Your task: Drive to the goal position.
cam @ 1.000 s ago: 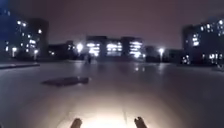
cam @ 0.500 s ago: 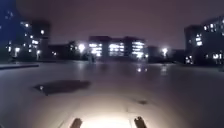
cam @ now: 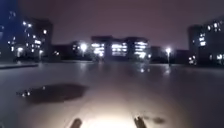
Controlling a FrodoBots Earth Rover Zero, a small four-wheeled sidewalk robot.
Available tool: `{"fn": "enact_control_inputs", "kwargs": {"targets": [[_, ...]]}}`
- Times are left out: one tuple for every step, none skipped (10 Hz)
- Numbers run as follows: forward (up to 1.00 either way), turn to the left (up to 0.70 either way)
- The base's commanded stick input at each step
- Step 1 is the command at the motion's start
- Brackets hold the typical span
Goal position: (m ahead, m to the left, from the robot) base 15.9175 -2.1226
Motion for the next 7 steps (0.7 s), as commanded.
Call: {"fn": "enact_control_inputs", "kwargs": {"targets": [[1.00,0.00],[1.00,0.00],[1.00,0.00],[1.00,-0.16],[1.00,-0.40],[1.00,-0.40],[1.00,-0.40]]}}
